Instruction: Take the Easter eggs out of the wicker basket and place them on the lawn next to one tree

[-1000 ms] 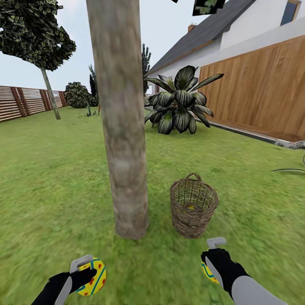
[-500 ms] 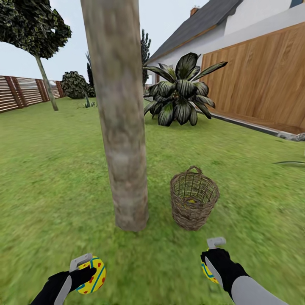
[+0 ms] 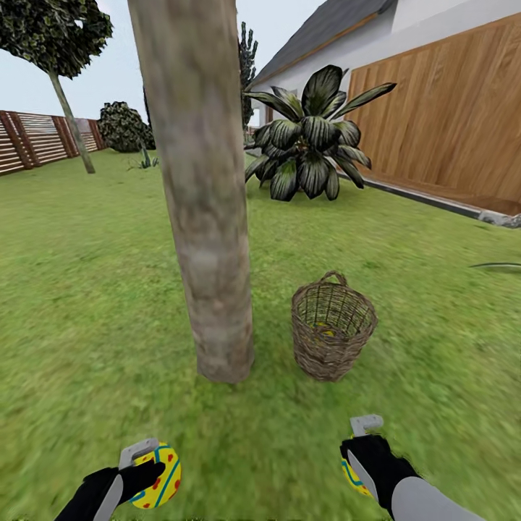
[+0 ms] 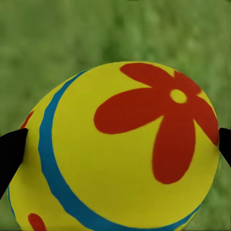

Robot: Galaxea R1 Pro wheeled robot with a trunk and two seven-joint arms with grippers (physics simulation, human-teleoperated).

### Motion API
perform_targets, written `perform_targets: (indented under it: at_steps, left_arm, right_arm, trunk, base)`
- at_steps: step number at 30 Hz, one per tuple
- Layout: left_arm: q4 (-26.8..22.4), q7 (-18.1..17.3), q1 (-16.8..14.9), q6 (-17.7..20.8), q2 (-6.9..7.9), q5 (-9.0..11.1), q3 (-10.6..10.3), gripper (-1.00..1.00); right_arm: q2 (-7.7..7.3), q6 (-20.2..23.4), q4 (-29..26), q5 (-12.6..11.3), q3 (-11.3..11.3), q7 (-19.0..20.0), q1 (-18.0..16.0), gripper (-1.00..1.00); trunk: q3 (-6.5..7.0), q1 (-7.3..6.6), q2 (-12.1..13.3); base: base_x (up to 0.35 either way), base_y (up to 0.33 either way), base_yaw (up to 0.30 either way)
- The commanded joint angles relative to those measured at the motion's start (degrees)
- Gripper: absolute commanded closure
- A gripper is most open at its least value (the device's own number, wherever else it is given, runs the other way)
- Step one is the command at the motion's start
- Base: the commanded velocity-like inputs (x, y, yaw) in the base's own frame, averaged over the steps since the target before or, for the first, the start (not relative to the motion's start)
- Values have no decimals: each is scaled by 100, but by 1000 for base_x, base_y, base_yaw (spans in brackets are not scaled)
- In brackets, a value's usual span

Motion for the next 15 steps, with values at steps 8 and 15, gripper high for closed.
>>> perform_targets:
  at_steps: [8, 15]
  left_arm:
    - [-326, -24, -2, 69, 48, 40, 36, 100]
    - [-401, -17, -2, 68, 32, 41, 38, 100]
  right_arm:
    - [13, -56, 47, -28, 55, -25, -1, 100]
    - [38, -58, 45, -24, 65, -23, -1, 100]
  trunk:
    - [-183, 19, -13]
    - [-294, 32, -20]
  base:
    - [0, 0, 0]
    - [0, 0, 0]
